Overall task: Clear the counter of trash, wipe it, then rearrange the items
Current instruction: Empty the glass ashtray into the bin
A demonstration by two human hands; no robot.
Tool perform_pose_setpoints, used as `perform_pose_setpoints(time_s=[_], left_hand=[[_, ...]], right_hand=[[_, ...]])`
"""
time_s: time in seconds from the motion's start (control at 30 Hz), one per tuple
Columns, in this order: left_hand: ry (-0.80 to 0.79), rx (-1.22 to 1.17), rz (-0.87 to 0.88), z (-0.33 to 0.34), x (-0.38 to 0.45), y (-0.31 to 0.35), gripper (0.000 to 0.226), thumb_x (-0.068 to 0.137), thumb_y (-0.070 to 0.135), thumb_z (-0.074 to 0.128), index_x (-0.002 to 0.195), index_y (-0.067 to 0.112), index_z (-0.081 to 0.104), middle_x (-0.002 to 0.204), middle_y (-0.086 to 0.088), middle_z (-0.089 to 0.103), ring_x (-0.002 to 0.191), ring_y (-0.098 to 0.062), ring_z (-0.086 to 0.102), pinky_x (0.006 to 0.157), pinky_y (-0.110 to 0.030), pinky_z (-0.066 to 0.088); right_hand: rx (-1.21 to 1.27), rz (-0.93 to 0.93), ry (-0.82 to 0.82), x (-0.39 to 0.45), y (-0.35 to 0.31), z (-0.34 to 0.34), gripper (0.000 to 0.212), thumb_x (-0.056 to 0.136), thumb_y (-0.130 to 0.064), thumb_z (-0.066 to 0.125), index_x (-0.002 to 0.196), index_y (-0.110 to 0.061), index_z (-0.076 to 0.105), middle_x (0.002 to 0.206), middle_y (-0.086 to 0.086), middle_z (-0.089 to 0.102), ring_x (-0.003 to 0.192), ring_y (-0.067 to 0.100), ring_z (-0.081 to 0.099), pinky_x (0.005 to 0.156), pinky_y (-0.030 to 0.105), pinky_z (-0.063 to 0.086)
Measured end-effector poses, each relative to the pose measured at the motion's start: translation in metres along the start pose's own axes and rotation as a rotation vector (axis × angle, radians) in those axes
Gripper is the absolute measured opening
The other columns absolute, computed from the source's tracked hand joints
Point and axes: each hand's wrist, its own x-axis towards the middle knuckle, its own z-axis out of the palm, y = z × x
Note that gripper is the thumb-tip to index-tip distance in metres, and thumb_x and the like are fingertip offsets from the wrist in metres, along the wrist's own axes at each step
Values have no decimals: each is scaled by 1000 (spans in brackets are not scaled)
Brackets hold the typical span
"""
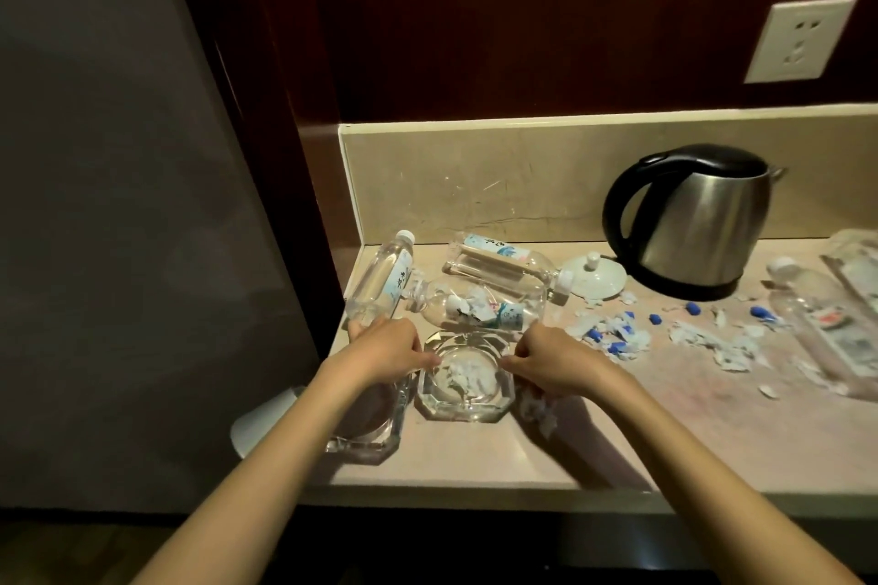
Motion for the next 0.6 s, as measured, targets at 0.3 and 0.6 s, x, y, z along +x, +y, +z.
perform_pose_setpoints(time_s=[0.3,0.6], left_hand=[[140,-57,58,-1,-12,1,53,87,59,52,56,19,36,54,7,33,64,-10,41,76,-35,22],[145,-519,279,-16,-51,14,33,92,38,57,69,14,52,59,7,47,47,0,38,47,-12,31]], right_hand=[[350,-35,19,-17,4,-11,31,97,-27,53,75,-6,59,58,3,55,36,4,46,37,15,35],[686,-140,11,-72,9,-21,30,98,-20,49,95,8,57,63,8,59,48,11,53,46,19,44]])
